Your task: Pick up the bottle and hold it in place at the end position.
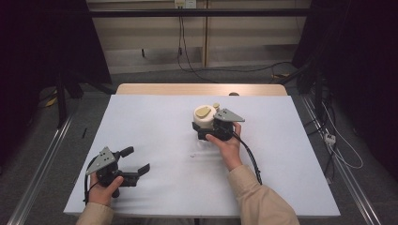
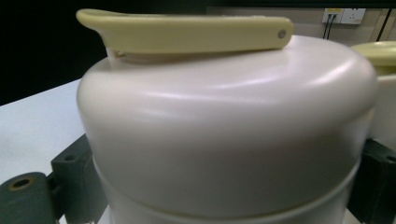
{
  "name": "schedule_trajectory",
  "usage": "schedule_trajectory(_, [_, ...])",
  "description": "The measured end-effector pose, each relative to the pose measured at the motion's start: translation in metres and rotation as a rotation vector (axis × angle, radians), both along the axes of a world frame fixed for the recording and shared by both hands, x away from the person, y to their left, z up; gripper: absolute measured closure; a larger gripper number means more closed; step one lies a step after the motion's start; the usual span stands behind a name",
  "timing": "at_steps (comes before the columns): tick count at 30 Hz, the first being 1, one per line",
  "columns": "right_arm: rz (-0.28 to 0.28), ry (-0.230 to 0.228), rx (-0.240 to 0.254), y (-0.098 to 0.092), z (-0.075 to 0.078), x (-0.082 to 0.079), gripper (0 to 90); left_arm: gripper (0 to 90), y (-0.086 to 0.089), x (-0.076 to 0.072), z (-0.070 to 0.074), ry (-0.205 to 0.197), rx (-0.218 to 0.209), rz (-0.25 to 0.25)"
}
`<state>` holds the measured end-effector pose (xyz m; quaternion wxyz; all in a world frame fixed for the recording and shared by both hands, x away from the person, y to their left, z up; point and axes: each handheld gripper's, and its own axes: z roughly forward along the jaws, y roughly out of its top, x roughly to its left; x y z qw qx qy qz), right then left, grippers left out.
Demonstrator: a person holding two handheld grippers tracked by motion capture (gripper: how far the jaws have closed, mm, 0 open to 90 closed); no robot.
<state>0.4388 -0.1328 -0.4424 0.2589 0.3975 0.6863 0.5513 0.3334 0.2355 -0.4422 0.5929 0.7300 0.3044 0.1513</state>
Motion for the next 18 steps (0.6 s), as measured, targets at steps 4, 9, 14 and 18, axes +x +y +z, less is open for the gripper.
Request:
schedule_trajectory(4, [0.000, 0.002, 0.001, -0.0001, -0.0009, 0.0005, 6.8, 3.4, -0.0002, 0.0008, -0.0007, 0.003, 0.004, -0.003])
schedule_trajectory(9, [0.002, 0.004, 0.005, 0.0002, -0.0011, 0.0006, 6.7, 3.4, -0.0007, 0.0005, -0.0006, 0.003, 0.003, -0.002])
schedule_trajectory(14, [0.002, 0.002, 0.003, 0.0011, -0.0014, 0.0005, 6.7, 3.4, -0.0011, 0.0006, -0.0009, 0.003, 0.002, -0.003])
schedule_trajectory(18, [0.004, 0.005, 0.003, 0.0014, -0.0019, 0.0007, 6.8, 3.5, -0.0013, 0.0005, -0.0010, 0.004, 0.002, -0.004])
